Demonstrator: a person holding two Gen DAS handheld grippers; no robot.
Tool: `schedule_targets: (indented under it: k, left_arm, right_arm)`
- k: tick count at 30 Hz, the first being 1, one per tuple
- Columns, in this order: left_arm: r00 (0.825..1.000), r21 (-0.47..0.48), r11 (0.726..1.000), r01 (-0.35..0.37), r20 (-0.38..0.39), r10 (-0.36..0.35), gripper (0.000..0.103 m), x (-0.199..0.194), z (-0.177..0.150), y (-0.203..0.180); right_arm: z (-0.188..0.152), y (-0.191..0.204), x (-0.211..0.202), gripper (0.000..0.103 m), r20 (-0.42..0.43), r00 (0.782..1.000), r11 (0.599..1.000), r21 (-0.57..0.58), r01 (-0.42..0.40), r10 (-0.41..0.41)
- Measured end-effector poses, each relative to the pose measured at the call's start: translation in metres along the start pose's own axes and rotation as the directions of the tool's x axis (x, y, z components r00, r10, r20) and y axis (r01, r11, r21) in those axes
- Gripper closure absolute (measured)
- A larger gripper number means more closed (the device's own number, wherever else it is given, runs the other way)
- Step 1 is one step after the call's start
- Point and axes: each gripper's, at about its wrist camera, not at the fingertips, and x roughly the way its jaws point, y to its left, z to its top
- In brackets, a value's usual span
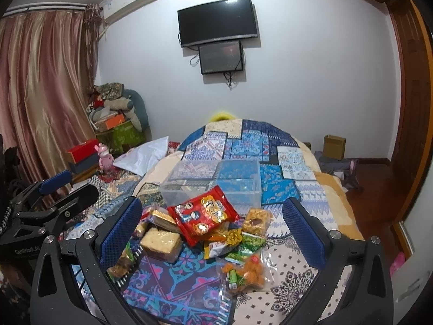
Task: Organize snacks
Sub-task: 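Grasp the cat-ear snack bag with the left tool while the right tool grasps the orange puff bag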
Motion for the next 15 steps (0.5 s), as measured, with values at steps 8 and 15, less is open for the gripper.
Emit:
schedule_targets:
  k: [8,15]
  left_arm:
    - [0.996,-0.055,0.998,0.0,-0.085,-0.005,0.018,0.016,-0.009,0.019]
    - [0.984,-0.064,0.996,-0.062,-0.168,0.051,0.018,0.03,-0.026,0.044]
  right_arm:
    - [-0.01,-0.008,0.013,0.001,-0.06,0.998,1.0,-0.006,-0.008,0.008]
    - [-0.022,-0.023,0.027,0.011,-0.137,0.991,1.0,-0.003,0.012,-0.013]
